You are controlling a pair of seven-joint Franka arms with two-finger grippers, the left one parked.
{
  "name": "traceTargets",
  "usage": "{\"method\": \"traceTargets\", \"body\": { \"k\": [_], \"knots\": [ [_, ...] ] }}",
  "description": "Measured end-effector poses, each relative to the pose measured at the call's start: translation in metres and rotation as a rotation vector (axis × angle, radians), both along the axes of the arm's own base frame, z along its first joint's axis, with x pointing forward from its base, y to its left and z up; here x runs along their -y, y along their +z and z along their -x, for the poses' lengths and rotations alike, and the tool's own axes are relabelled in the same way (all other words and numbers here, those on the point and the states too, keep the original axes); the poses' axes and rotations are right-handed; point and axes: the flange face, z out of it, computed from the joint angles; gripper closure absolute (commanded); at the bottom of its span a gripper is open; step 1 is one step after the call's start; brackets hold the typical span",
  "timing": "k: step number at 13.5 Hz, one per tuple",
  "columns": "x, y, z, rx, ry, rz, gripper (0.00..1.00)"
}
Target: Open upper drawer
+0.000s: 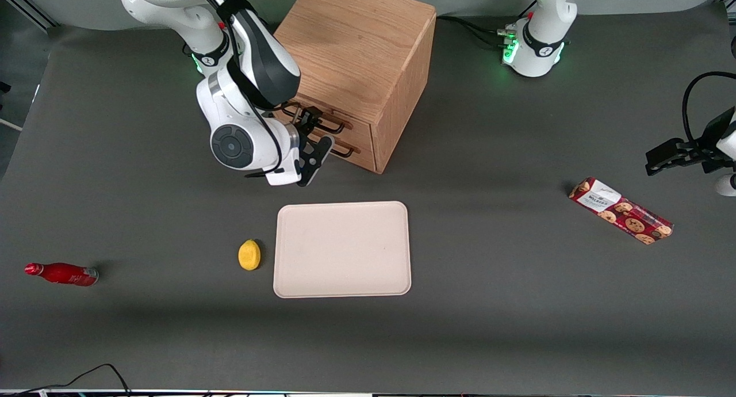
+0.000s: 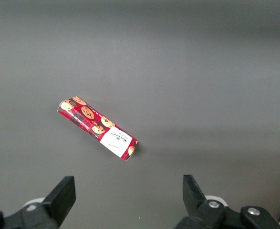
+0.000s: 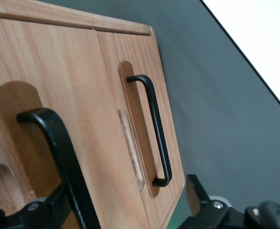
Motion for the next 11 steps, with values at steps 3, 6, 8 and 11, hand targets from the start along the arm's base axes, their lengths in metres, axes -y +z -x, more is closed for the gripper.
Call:
{"method": "traceTargets", "body": {
  "k": [3,6,8,11],
  "knots": [
    [-0.0048,-0.001,0.0011,0.024,0.028,-0.003,0.0],
    [-0.0052,-0.0011,0.0014,0.035,0.049,0.006,0.0],
    [-0.0054,-0.0015,0.0015,0.047,0.066,0.015,0.0],
    [-0.0005,-0.003,-0.0031,0.08,0.085,0.04,0.0]
  ]
}}
